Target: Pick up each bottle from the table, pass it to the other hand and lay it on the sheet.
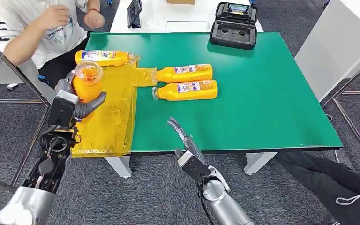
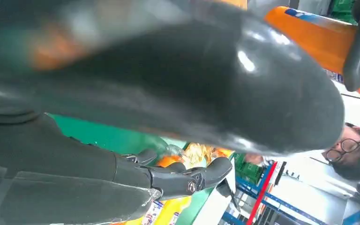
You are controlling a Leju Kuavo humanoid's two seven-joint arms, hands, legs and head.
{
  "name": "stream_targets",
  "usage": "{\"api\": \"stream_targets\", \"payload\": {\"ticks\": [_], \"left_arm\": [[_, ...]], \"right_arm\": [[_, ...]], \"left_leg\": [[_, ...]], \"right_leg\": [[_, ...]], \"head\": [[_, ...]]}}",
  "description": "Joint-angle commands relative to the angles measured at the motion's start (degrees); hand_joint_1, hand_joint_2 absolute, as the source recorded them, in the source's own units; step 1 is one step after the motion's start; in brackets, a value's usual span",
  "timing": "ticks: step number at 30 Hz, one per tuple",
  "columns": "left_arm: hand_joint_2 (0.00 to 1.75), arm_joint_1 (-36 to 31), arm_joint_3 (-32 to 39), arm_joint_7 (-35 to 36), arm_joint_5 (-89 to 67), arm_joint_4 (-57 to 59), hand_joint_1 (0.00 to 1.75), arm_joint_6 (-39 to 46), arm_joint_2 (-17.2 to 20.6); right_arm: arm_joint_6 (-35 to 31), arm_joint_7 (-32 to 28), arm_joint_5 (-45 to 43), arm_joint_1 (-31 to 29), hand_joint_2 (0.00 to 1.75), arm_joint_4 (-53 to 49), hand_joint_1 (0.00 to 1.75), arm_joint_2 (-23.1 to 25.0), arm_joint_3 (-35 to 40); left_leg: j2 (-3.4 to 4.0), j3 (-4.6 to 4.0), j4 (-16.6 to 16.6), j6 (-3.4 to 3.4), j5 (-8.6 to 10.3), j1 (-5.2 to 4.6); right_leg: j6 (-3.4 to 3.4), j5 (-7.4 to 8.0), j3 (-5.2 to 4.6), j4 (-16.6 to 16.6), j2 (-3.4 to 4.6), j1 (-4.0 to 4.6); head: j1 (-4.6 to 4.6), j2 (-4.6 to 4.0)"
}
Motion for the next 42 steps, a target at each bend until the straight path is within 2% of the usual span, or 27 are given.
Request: {"api": "stream_targets", "payload": {"ticks": [1,4,6,11,13,18,19,23,28,30,36,42], "left_arm": [[1.75,-5.08,-0.76,0.26,-0.62,7.24,1.75,0.13,1.18],[1.75,-5.08,-0.76,0.26,-0.62,7.24,1.75,0.13,1.18],[1.75,-8.72,-4.14,4.52,-12.19,12.04,1.75,2.08,3.53],[1.75,-16.48,-11.5,9.31,-27.91,23.2,1.75,0.5,7.14],[1.75,-19.18,-14.28,9.53,-31.46,28.43,1.75,-3.0,6.7],[1.75,-20.63,-18.64,9.91,-33.31,36.44,1.75,-11.94,2.98],[1.75,-21.1,-21.43,11.2,-36.04,37.62,1.75,-11.02,2.88],[1.75,-20.27,-25.26,10.96,-37.85,40.46,1.75,-14.01,1.31],[1.75,-19.55,-26.27,10.51,-38.17,40.82,1.75,-14.76,0.86],[1.75,-19.69,-26.12,9.08,-36.2,41.41,1.75,-19.49,0.67],[1.75,-20.98,-26.12,8.18,-33.18,41.03,1.75,-22.44,1.63],[1.75,-20.81,-26.38,8.06,-33.16,40.98,1.75,-22.26,2.04]], "right_arm": [[-0.02,0.54,-0.37,-0.65,0.0,-0.33,0.0,-1.23,0.71],[-0.02,0.54,-0.37,-0.65,0.0,-0.33,0.0,-1.23,0.71],[-0.17,0.9,-0.3,0.15,0.0,-2.71,0.0,-1.57,-0.42],[1.13,1.27,-2.68,1.45,0.0,-6.44,0.0,-1.7,-3.79],[1.75,1.31,-3.7,1.8,0.0,-7.07,0.0,-1.66,-4.99],[2.09,1.31,-3.37,3.3,0.0,-8.31,0.0,-1.64,-6.15],[2.1,1.33,-3.16,3.52,0.0,-8.47,0.0,-1.54,-6.32],[2.14,1.35,-2.98,3.48,0.0,-8.47,0.0,-1.58,-6.77],[2.24,1.36,-2.9,3.33,0.0,-8.1,0.0,-1.71,-6.96],[2.65,1.37,-2.84,2.73,0.0,-6.91,0.0,-1.61,-7.21],[3.38,0.9,-2.95,0.99,0.0,-3.98,0.0,-1.7,-7.24],[3.44,0.84,-3.01,0.57,0.0,-3.36,0.0,-1.64,-7.19]], "left_leg": [[-0.01,0.13,0.0,-0.08,-0.05,0.05],[-0.01,0.19,0.01,-0.11,-0.08,0.07],[-0.04,0.17,-0.01,-0.09,-0.07,0.06],[-0.17,0.12,0.06,-0.12,-0.05,0.1],[-0.14,0.03,0.02,-0.07,0.01,0.05],[-0.21,0.26,-0.03,-0.09,-0.05,0.07],[-0.18,0.21,-0.04,-0.06,-0.03,0.04],[-0.16,0.21,-0.01,-0.07,-0.06,0.04],[-0.03,0.11,0.0,-0.05,-0.03,0.01],[-0.02,0.13,0.0,-0.07,-0.04,0.03],[0.0,0.08,0.05,-0.08,-0.05,0.07],[0.06,0.09,0.01,-0.07,-0.04,0.05]], "right_leg": [[-0.07,-0.05,0.14,-0.01,-0.02,0.05],[-0.1,-0.08,0.21,-0.01,-0.01,0.07],[-0.08,-0.07,0.2,-0.02,-0.05,0.07],[-0.1,-0.1,0.16,0.05,-0.19,0.1],[-0.06,-0.05,0.05,0.03,-0.15,0.05],[-0.08,-0.12,0.33,-0.06,-0.23,0.07],[-0.05,-0.1,0.25,-0.05,-0.19,0.04],[-0.05,-0.12,0.25,-0.03,-0.17,0.05],[-0.04,-0.04,0.11,-0.02,-0.05,0.03],[-0.06,-0.05,0.13,-0.03,-0.04,0.05],[-0.06,-0.04,0.09,-0.02,-0.03,0.08],[-0.06,-0.02,0.1,-0.02,0.05,0.06]], "head": [[0.0,0.0],[0.0,0.0],[-0.02,0.0],[0.0,0.0],[-0.02,0.0],[-0.02,0.0],[0.0,0.0],[0.0,0.0],[0.0,0.0],[0.0,0.0],[0.0,0.0],[0.0,0.0]]}}
